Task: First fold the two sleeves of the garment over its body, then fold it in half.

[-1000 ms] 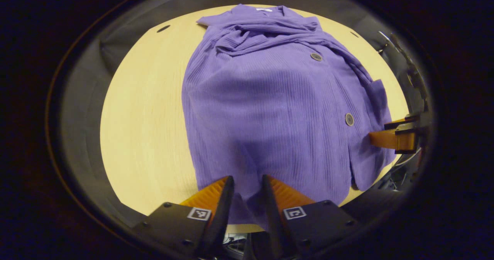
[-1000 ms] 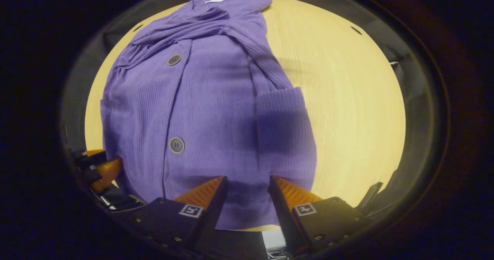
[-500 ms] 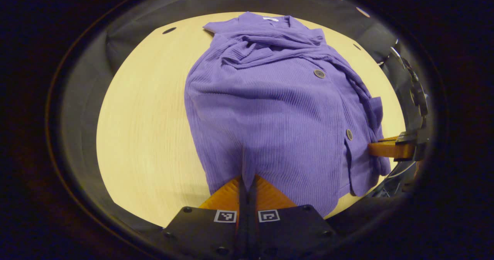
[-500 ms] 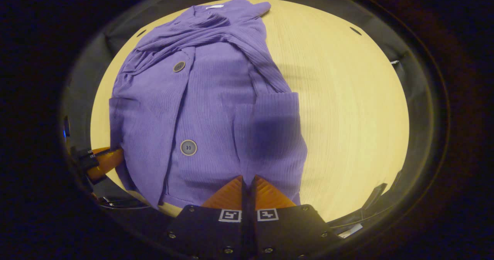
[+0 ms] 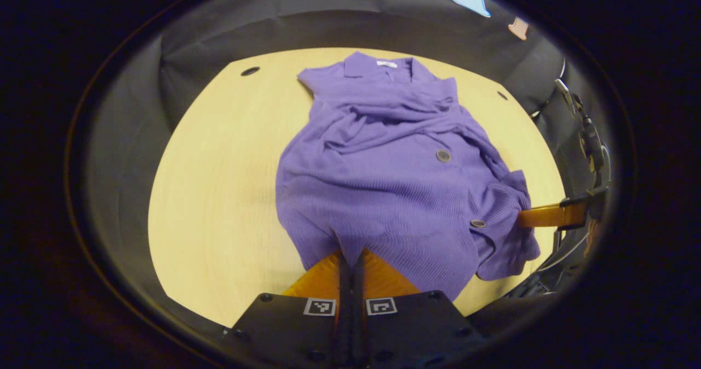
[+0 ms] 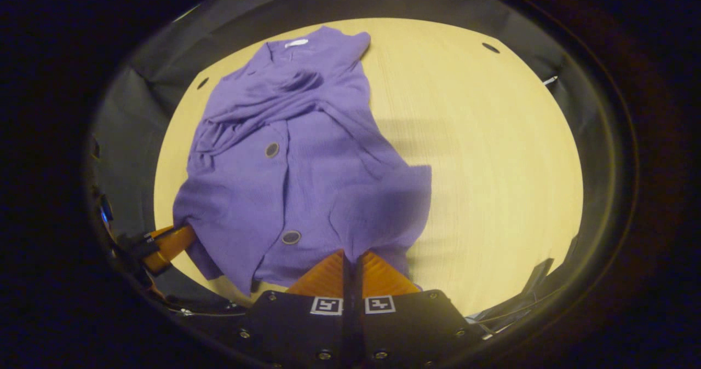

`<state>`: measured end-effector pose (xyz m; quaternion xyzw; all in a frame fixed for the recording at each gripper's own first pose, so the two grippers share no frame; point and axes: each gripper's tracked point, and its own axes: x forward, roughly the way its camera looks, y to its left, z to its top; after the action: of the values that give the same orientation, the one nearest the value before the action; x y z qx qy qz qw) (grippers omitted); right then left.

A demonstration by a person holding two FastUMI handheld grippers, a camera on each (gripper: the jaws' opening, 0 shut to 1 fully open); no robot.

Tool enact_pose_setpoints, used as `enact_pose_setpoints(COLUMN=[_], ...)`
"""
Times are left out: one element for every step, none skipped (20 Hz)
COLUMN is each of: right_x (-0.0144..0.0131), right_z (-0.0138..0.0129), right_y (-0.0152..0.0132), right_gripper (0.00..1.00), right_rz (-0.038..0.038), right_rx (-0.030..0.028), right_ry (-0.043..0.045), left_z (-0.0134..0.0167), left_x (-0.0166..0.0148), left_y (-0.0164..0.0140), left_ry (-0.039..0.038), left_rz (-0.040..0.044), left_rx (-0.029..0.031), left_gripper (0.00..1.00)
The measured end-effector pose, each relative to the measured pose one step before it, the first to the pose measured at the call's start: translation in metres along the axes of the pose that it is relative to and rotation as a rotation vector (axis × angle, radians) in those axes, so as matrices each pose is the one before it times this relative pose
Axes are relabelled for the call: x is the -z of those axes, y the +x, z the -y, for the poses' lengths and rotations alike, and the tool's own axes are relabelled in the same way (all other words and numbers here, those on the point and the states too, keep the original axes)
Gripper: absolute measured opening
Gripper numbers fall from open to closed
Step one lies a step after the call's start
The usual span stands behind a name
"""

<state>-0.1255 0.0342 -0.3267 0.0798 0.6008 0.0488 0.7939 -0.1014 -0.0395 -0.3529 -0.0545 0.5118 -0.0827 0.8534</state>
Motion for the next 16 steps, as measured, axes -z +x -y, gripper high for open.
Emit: enact_pose_setpoints(right_x=[-0.01304, -0.0158, -0.01908, -0.01164, -0.01516, -0.01585, -0.01374, -0.01813, -0.01015, -0.0144, -0.01444, -0.01422, -0.01519, -0.01143, -0.01491, -0.0147], right_z=[-0.00386, -0.00344, -0.00988, 0.00395, -0.00356, -0.00274, -0.00136, -0.0084, 0.00734, -0.00186, -0.00141, -0.00063, -0.00935, 0.00666, -0.00122, -0.0022], right_y=[-0.00288, -0.00236, 0.00624, -0.00987, 0.00004, 0.00088, 0.00129, 0.00978, -0.00753, 0.00212, 0.0047, 0.00338, 0.01155, -0.00734, 0.00306, 0.00421], right_gripper=[0.01, 0.01, 0.01, 0.01, 0.01, 0.01, 0.01, 0.01, 0.01, 0.01, 0.05, 0.05, 0.01, 0.01, 0.01, 0.05], right_rz=[0.02243, 0.02163, 0.02363, 0.01999, 0.01792, 0.01816, 0.01769, 0.01863, 0.0179, 0.01491, 0.01322, 0.017, 0.01766, 0.02087, 0.01771, 0.01715], right_rx=[-0.00695, -0.00615, -0.00557, -0.00662, -0.0053, -0.00469, -0.00244, -0.0003, -0.00018, -0.00316, -0.00273, 0.00101, 0.0005, -0.00048, -0.00252, -0.00313], right_ry=[0.00088, -0.00195, -0.00203, -0.00349, -0.00299, -0.00259, -0.00365, -0.00486, -0.00163, 0.00342, 0.00429, 0.00273, 0.00057, 0.00153, 0.00119, 0.00188], left_z=[-0.00065, -0.00227, -0.00244, -0.00164, -0.00166, -0.00128, -0.00187, -0.00126, -0.00317, -0.00285, -0.00116, -0.00009, 0.00088, -0.00149, -0.00141, 0.00017], left_x=[-0.01402, -0.01295, -0.01435, -0.01341, -0.01203, -0.01381, -0.01489, -0.01145, -0.01473, -0.01869, -0.01727, -0.01497, -0.01646, -0.0154, -0.01312, -0.01139], left_y=[-0.00042, -0.00221, -0.0008, 0.00193, 0.00172, 0.00297, 0.00385, 0.00346, 0.00424, 0.00528, 0.00669, 0.00577, 0.00866, 0.00569, 0.00605, 0.00574], left_ry=[-0.0033, -0.00607, -0.00496, -0.00296, -0.00414, -0.00489, -0.00578, -0.00722, -0.01118, -0.01612, -0.02036, -0.02092, -0.01261, -0.00106, 0.00623, 0.00697], left_rz=[0.01917, 0.02019, 0.01678, 0.0144, 0.01603, 0.01458, 0.01452, 0.0143, 0.01641, 0.01838, 0.01852, 0.0174, 0.01923, 0.01566, 0.01338, 0.01169], left_rx=[0.00126, 0.00094, 0.00098, -0.0008, -0.00078, 0.00088, 0.00065, 0.00309, -0.00073, 0.00106, 0.00186, 0.0053, 0.00091, 0.0, -0.00412, -0.00281], left_gripper=[0.06, 0.06, 0.06, 0.06, 0.06, 0.06, 0.06, 0.06, 0.06, 0.06, 0.07, 0.06, 0.06, 0.06, 0.06, 0.06])
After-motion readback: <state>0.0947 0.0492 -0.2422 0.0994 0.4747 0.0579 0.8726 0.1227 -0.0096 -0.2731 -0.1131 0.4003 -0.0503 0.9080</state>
